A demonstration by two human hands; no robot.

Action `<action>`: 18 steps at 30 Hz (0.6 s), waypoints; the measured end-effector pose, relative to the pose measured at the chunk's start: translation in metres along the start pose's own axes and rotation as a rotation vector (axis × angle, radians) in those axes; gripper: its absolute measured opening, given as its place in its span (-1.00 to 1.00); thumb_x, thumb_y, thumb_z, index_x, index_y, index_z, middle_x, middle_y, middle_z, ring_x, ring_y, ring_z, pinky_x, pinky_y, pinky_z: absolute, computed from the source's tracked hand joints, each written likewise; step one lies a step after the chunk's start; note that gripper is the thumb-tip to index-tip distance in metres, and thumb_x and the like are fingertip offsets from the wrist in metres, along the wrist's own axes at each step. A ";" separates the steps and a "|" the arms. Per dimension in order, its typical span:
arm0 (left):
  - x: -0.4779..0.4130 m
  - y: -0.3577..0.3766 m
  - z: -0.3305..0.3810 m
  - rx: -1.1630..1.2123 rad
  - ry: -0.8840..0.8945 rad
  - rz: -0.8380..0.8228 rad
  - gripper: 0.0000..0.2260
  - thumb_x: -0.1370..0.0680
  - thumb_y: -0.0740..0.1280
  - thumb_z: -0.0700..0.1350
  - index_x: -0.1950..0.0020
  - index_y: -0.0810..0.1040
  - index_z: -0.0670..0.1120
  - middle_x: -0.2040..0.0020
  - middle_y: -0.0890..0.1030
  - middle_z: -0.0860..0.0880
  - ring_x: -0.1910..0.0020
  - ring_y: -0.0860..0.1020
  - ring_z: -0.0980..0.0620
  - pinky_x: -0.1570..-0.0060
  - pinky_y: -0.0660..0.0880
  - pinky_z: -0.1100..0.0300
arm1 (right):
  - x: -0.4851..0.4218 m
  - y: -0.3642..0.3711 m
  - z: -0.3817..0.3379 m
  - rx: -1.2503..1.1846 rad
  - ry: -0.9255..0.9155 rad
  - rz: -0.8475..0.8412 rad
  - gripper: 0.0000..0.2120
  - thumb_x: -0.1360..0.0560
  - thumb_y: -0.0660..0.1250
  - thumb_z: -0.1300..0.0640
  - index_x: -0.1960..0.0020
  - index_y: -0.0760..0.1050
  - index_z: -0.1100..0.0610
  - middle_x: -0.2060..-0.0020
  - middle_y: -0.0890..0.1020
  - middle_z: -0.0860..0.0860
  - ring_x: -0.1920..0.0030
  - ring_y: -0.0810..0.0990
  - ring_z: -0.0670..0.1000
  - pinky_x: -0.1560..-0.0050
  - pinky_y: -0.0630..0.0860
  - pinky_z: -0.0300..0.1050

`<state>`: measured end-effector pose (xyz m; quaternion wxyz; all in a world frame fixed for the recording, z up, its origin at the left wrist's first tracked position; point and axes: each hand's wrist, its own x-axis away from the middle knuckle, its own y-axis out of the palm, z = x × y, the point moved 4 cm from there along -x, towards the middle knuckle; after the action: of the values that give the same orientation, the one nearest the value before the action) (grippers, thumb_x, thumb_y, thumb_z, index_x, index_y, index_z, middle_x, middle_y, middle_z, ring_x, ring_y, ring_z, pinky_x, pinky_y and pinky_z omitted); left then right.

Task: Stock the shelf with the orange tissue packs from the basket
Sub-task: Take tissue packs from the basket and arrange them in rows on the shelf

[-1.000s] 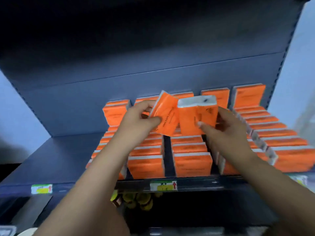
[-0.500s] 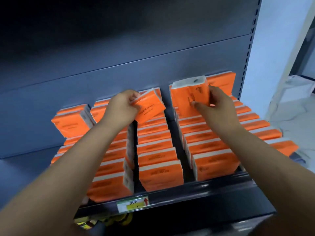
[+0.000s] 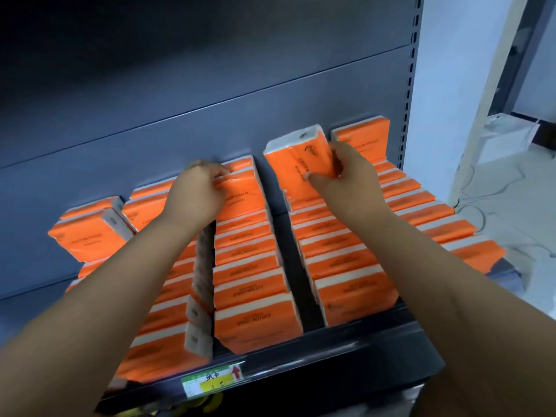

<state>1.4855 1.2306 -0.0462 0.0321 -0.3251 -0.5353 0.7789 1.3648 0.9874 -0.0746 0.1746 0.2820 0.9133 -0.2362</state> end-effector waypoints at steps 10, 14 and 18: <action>-0.001 -0.002 -0.008 -0.056 0.011 -0.028 -0.54 -0.47 0.30 -0.38 -0.33 0.66 -0.11 -0.25 0.62 -0.21 -0.25 0.58 -0.24 -0.30 0.44 0.08 | 0.004 0.008 -0.005 0.045 -0.007 -0.064 -0.72 -0.53 0.43 0.15 -0.19 0.51 -0.08 0.16 0.54 -0.28 0.07 0.54 -0.12 0.21 0.32 -0.51; 0.001 -0.001 -0.009 -0.032 0.023 -0.025 -0.55 -0.50 0.30 -0.38 -0.35 0.65 -0.12 -0.27 0.61 -0.20 -0.28 0.56 -0.23 -0.32 0.41 0.11 | 0.006 0.012 -0.005 0.083 -0.013 -0.107 -0.71 -0.53 0.44 0.15 -0.23 0.54 -0.01 0.11 0.59 -0.20 0.07 0.56 -0.11 0.18 0.33 -0.50; 0.002 -0.002 -0.010 -0.004 0.029 -0.027 -0.58 -0.53 0.34 -0.36 -0.36 0.64 -0.11 -0.27 0.61 -0.18 -0.27 0.56 -0.19 -0.29 0.40 0.17 | 0.004 0.015 -0.004 0.113 -0.019 -0.132 -0.71 -0.54 0.43 0.14 -0.25 0.54 0.01 0.02 0.62 -0.14 0.03 0.57 -0.09 0.15 0.36 -0.40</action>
<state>1.4893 1.2402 -0.0479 0.0495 -0.3292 -0.5408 0.7725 1.3698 1.0026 -0.0779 0.1512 0.2286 0.9134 -0.3011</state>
